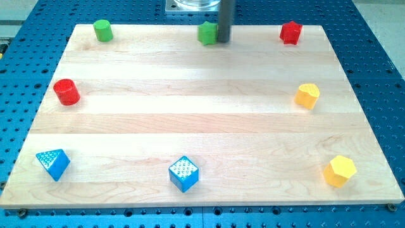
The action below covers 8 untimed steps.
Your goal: Push the green star into the green circle
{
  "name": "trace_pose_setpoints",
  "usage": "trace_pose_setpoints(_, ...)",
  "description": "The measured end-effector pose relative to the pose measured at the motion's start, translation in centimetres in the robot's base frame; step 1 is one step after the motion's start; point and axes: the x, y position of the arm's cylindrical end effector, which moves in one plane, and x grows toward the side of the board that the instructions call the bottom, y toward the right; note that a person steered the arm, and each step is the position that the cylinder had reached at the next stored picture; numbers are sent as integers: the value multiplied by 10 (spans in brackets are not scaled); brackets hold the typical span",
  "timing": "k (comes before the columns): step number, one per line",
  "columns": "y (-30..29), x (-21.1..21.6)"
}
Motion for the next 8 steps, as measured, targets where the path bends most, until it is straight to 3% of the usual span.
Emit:
trace_pose_setpoints(2,-1,12)
trace_pose_setpoints(3,0,-22)
trace_pose_setpoints(5,-74,-10)
trace_pose_setpoints(6,-82,-11)
trace_pose_setpoints(7,-45,11)
trace_pose_setpoints(8,-104,11)
